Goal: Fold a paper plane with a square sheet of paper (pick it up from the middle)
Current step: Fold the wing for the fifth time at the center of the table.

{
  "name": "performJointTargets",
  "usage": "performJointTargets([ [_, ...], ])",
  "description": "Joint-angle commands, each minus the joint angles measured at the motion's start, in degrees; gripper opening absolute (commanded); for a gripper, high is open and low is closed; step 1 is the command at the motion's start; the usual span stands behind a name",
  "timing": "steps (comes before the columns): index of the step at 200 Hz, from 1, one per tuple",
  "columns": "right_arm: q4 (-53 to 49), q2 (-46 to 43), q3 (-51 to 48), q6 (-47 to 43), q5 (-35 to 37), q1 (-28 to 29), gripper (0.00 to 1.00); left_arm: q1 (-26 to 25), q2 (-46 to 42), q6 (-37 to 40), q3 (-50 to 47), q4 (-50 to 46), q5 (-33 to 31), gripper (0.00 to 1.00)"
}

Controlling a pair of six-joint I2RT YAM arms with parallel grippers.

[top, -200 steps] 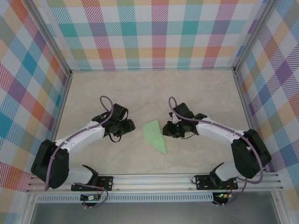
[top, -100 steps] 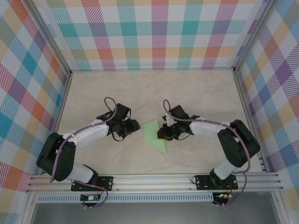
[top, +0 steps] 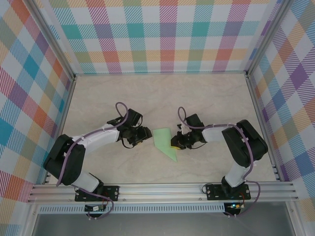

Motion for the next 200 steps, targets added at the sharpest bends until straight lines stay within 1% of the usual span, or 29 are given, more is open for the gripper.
performJointTargets([
  [1,6.1,2.1,-2.9,2.0,-2.3,-1.6,0.13,-0.9,1.5,-0.1,2.5,1.2,1.7,0.54],
  [43,8.1,3.5,-4.6,3.6,-2.1,-2.1,0.13,-1.8,4.0,-2.0,3.0,3.9,3.4,0.55],
  [56,7.8,3.7,-4.6,3.5,-1.7,-2.1,0.13,-1.9,5.2,-2.2,3.3,3.9,3.8,0.55],
  [61,7.7,3.8,-4.5,3.5,-1.5,-2.1,0.13,-1.9,5.7,-2.4,3.4,6.1,4.0,0.55],
  [107,5.4,4.9,-3.2,2.9,-0.5,-2.2,0.13,-2.0,8.9,-4.4,3.3,10.3,6.9,0.55],
  [165,4.5,5.1,-3.3,2.8,0.4,-2.1,0.12,-2.1,11.3,-5.1,3.2,13.2,8.9,0.52],
  [200,4.4,5.4,-3.7,2.9,1.1,-2.2,0.13,-2.3,13.3,-5.8,3.5,16.2,11.1,0.47],
])
